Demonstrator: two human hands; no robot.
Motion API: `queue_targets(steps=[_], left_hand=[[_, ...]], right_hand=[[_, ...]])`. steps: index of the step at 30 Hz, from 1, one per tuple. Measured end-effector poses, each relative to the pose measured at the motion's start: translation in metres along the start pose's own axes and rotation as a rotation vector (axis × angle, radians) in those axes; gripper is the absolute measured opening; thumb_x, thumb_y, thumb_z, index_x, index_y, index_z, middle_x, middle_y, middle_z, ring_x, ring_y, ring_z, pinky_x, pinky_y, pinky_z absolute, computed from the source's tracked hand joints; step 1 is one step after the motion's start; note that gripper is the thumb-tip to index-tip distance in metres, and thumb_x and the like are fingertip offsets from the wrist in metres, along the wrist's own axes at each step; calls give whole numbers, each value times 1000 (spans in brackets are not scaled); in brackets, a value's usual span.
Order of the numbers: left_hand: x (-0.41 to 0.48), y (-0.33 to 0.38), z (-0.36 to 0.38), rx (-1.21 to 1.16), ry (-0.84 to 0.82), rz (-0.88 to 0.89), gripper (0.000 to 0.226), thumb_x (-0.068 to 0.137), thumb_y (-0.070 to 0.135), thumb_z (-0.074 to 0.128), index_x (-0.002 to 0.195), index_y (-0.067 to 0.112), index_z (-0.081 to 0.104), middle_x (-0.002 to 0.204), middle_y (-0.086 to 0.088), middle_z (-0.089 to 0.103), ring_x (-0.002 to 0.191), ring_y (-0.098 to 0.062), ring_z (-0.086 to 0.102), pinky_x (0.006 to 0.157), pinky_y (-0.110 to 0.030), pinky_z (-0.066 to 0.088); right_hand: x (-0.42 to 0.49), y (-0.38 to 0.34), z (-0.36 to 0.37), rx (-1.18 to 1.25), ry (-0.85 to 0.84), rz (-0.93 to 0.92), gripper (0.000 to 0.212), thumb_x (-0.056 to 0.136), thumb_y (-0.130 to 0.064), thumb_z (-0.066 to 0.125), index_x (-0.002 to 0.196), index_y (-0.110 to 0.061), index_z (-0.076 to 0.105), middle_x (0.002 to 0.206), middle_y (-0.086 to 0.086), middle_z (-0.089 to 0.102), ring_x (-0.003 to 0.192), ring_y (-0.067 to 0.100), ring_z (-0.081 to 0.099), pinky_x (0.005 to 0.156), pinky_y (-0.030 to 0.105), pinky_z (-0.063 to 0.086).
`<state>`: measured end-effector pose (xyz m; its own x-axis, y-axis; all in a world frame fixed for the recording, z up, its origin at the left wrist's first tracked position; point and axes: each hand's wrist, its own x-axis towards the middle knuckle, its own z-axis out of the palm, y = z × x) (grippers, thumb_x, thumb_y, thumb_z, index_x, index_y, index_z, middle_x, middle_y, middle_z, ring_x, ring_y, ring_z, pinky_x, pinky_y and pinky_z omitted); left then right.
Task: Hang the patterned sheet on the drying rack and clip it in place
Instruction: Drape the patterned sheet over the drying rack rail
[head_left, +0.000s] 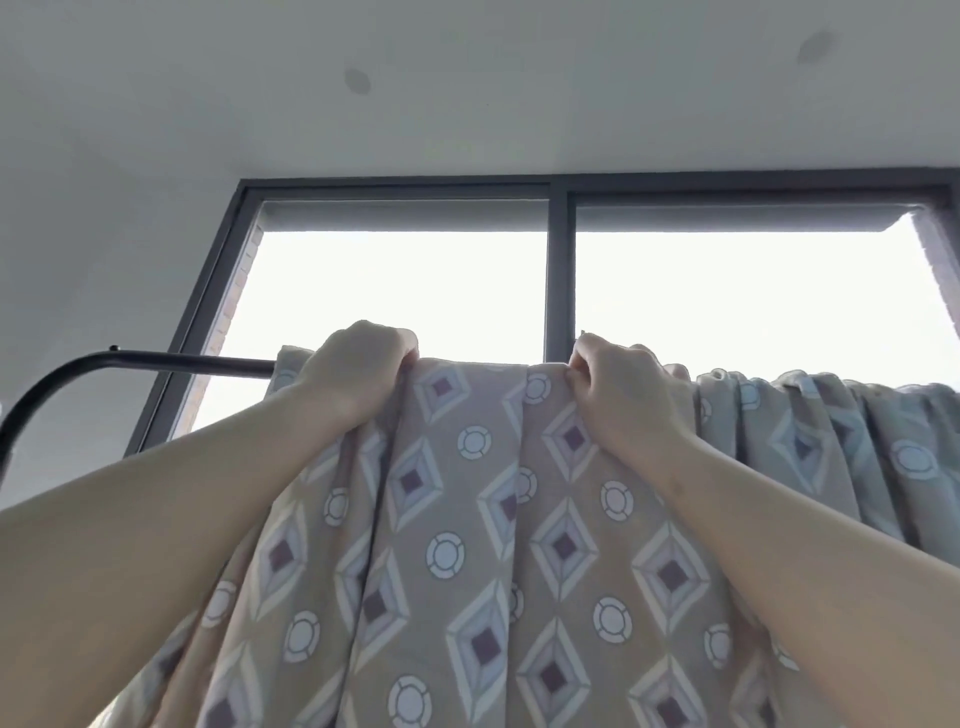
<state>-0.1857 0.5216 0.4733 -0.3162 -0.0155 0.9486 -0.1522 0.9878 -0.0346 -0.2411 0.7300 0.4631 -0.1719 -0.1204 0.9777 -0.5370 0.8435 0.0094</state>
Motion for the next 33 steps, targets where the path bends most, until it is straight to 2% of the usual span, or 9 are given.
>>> queue_targets(steps=[3,6,9,14,20,24,28,30,33], left_hand=[[4,-2,-1,100,-20,-7,26,86,-3,38,98,10,58,97,-8,60,91,-27,55,51,-23,24],[4,-44,-2,158,-9,-105,24,84,-3,43,96,8,61,95,-13,61,82,-27,51,65,-30,38],[3,-93,-5,124,-5,-212,27,81,-4,47,94,11,65,97,-15,64,81,-29,53,71,-34,42],[15,-89,3,-174,-110,32,27,96,18,44,115,17,64,117,-3,65,106,-23,58,91,-33,44],[19,-111,14,-312,-22,152,25,96,16,47,107,10,69,109,-6,68,105,-23,58,88,-27,40],[17,-163,11,-188,-51,50,28,96,13,44,105,3,68,111,-16,66,104,-33,56,87,-33,41],[13,-192,0,-123,-77,-82,24,92,10,47,98,5,70,107,-15,68,99,-33,58,84,-36,45],[12,-177,-2,-187,-84,-11,22,93,16,50,101,9,69,107,-8,68,101,-29,58,87,-37,47],[6,-149,1,-360,-175,77,28,96,32,47,110,16,66,103,0,64,98,-19,55,83,-27,40]], right_hand=[[5,3,0,11,-1,33,15,95,-17,38,83,-19,46,76,-3,57,86,22,48,84,38,33],[8,13,-5,8,-25,162,13,92,-12,40,84,-16,49,77,2,58,80,25,50,74,34,35],[7,14,-9,-6,-22,240,12,88,-8,41,87,-13,52,82,7,61,85,29,53,78,37,39],[6,-43,11,14,-77,130,24,91,-19,39,101,-21,61,92,0,66,107,24,51,101,47,35],[9,-75,28,67,-19,190,25,93,-16,42,90,-6,64,93,6,67,88,30,58,80,34,43],[8,-78,26,-1,1,258,25,96,-14,39,94,-3,61,92,12,63,92,31,53,65,30,23],[9,-91,29,-68,-27,293,25,93,-20,34,87,-13,58,91,10,65,99,32,54,87,38,39],[9,-107,33,-60,-78,259,26,95,-28,33,91,-21,58,91,3,62,108,29,51,98,43,35],[8,-132,41,65,-191,93,30,98,-38,32,108,-28,58,93,-6,66,109,21,53,100,42,32]])
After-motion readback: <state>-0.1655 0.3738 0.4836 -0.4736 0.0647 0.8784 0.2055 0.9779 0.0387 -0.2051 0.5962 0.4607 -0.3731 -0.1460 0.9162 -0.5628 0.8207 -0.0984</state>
